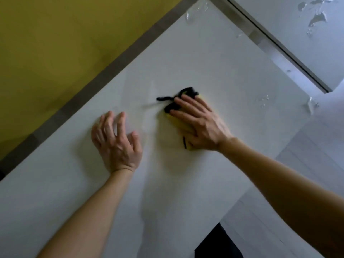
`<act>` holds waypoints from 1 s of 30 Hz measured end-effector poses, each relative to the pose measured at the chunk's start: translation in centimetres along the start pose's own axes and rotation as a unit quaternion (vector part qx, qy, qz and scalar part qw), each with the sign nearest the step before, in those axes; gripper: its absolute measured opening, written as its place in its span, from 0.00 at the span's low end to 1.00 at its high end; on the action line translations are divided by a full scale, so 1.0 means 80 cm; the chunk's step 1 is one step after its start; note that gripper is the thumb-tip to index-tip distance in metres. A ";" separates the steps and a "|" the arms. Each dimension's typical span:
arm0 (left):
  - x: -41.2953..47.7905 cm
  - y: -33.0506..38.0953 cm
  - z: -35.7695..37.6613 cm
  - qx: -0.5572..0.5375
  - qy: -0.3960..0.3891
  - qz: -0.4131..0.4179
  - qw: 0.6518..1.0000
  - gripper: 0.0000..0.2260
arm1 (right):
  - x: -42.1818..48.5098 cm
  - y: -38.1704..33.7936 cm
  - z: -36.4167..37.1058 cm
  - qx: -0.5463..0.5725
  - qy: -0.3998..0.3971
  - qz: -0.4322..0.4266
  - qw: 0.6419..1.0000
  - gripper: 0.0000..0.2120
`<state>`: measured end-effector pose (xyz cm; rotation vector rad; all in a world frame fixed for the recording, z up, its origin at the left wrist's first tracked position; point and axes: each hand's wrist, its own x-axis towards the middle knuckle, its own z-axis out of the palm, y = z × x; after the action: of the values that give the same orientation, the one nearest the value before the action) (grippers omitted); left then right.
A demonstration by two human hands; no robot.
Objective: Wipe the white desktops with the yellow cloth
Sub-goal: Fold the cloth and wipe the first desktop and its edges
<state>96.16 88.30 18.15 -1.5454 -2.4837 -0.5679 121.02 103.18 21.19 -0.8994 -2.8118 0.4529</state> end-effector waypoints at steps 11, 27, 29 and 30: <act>0.002 -0.005 0.001 0.012 -0.014 0.053 0.998 0.26 | -0.053 -0.178 0.049 0.060 0.039 0.080 0.994 0.33; 0.004 -0.001 0.002 -0.004 -0.013 0.142 0.990 0.22 | -0.154 -0.182 0.057 0.051 0.019 0.063 0.997 0.36; 0.006 0.003 0.001 0.007 -0.025 0.140 0.990 0.23 | -0.176 -0.121 0.041 0.034 0.015 0.043 0.998 0.38; 0.007 0.003 0.001 0.014 -0.029 0.141 0.989 0.23 | -0.184 -0.081 0.029 0.021 0.035 0.084 0.996 0.39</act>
<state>96.14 88.93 18.32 -1.8832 -2.2429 -0.4468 128.88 88.94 20.35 -1.1244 -2.6657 0.4890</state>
